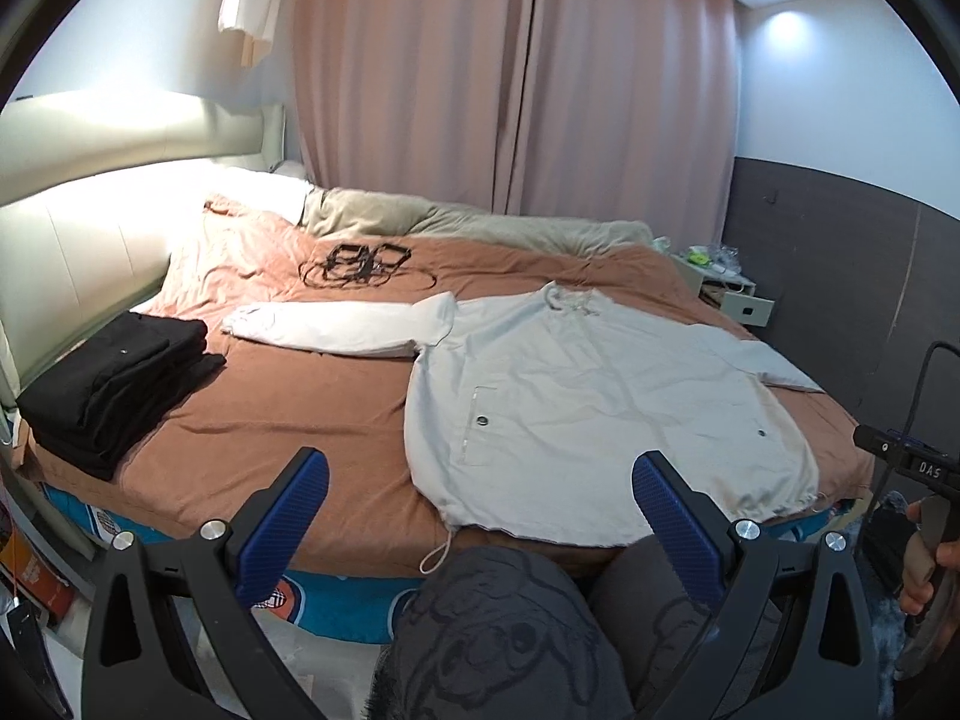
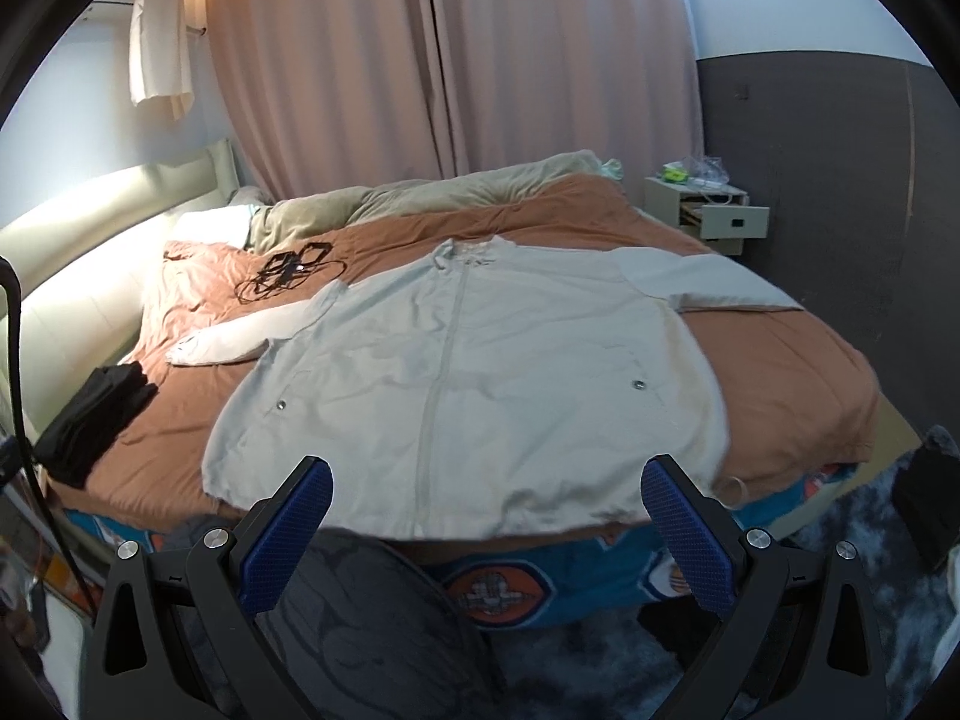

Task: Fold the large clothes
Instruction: 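Move both tools to the jacket and close the left gripper on its sleeve cuff, then carry the sleeve with the left gripper across the jacket body and release it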

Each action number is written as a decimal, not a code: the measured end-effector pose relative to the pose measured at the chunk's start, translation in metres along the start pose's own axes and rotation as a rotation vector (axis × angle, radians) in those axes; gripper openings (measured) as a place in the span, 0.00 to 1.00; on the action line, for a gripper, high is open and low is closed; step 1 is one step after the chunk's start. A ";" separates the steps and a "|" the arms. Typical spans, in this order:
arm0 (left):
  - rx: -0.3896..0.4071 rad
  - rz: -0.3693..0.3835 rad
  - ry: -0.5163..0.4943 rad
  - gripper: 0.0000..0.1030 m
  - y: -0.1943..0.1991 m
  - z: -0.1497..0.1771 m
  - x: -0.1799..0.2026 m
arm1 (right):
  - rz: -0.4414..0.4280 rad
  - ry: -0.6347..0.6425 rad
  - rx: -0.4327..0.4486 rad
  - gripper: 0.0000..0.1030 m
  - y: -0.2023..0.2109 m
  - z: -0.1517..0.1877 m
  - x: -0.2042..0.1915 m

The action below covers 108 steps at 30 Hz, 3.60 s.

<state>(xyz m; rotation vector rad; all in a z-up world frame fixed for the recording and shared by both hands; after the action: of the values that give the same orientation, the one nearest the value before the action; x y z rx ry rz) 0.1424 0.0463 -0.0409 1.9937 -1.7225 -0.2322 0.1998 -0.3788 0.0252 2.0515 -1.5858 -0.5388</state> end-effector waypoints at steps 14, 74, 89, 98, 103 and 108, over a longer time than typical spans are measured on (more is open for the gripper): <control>-0.107 -0.071 0.042 0.95 -0.100 -0.030 -0.054 | -0.092 -0.027 -0.065 0.94 -0.116 -0.052 -0.075; -0.292 -0.353 0.446 0.07 -0.490 -0.147 -0.330 | -0.638 -0.386 -0.631 0.06 -0.533 -0.080 -0.305; -0.127 -0.048 0.253 0.07 -0.405 -0.274 -0.165 | -0.522 -0.474 -0.421 0.34 -0.457 -0.132 -0.205; -0.133 0.104 0.134 0.07 -0.399 -0.287 -0.060 | -0.425 -0.536 -0.302 0.45 -0.407 -0.129 -0.129; -0.163 0.177 0.067 0.06 -0.406 -0.279 -0.011 | -0.426 -0.598 -0.317 0.45 -0.415 -0.118 -0.107; -0.212 0.276 0.023 0.06 -0.415 -0.260 0.032 | -0.452 -0.656 -0.327 0.45 -0.418 -0.118 -0.096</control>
<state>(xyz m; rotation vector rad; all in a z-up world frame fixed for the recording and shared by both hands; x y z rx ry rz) 0.6269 0.1152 -0.0040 1.5846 -1.8502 -0.2823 0.5689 -0.1832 -0.1285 2.0779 -1.2017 -1.6536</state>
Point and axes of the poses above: each gripper's, at about its wrist camera, not at the fingertips, and y roughly against the way its jaws point, x to its right, z to its underside, the point moved 4 cm from there along -y, roughly the way its jaws point, and after that the axes turned 5 degrees about y, right-handed, at the moved point
